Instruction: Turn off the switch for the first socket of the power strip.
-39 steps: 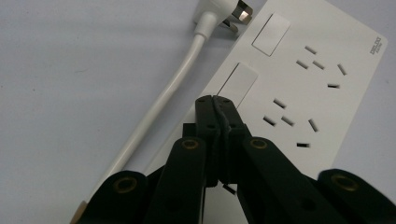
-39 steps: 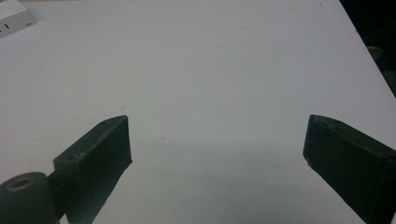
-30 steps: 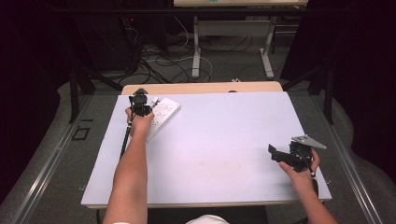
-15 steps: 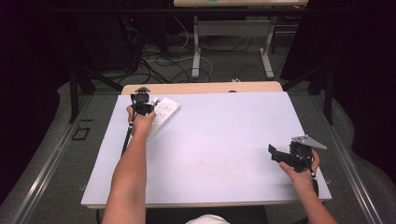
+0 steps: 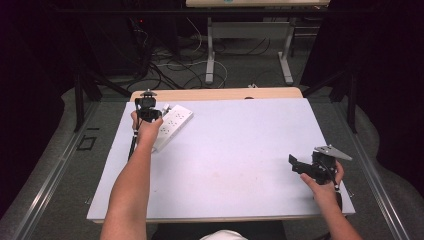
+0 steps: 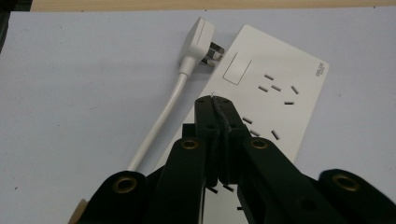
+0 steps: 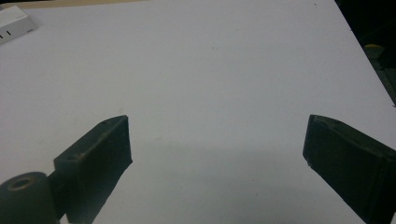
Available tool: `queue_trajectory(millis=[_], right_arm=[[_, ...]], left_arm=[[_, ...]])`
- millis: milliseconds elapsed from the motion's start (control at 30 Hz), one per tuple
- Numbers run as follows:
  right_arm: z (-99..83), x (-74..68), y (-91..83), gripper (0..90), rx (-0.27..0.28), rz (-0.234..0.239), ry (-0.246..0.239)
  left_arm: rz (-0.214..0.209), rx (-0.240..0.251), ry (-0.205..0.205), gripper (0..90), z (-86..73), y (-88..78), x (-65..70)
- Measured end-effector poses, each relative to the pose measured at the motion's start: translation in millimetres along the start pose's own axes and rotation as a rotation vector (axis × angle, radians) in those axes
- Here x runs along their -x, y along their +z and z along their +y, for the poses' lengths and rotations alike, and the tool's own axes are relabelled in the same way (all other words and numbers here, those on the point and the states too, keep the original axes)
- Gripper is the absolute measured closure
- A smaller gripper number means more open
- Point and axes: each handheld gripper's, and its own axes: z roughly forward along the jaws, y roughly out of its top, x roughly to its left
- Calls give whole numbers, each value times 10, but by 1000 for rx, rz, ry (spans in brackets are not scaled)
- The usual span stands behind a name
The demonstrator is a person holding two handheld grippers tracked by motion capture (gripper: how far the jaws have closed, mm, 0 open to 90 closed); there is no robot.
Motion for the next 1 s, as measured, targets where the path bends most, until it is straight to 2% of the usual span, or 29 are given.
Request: queue_trajectory(millis=[167, 200, 233, 300, 433, 667, 900, 1000], right_arm=[[-8, -21, -6, 72, 13, -6, -3], [-16, -35, 8, 72, 35, -15, 10], [-6, -26, -29, 72, -3, -5, 2], [-5, -30, -34, 72, 5, -10, 0], [-4, -31, -26, 72, 22, -15, -6], [2, -33, -47, 72, 10, -10, -10], [5, -21, -48, 72, 8, -12, -15], [2, -29, -49, 72, 6, -16, 0]], left_arm=[[-22, 11, 22, 900, 3, -64, 27], [-25, 21, 21, 895, 1, -69, 37], [-29, 25, 23, 891, 0, -82, 43], [-37, 47, 21, 885, -3, -107, 54], [-50, 54, 33, 869, -3, -194, 68], [-84, 72, 45, 795, -27, -302, 92], [-115, 87, 108, 681, -77, -410, 194], [-140, 87, 139, 648, -111, -458, 251]])
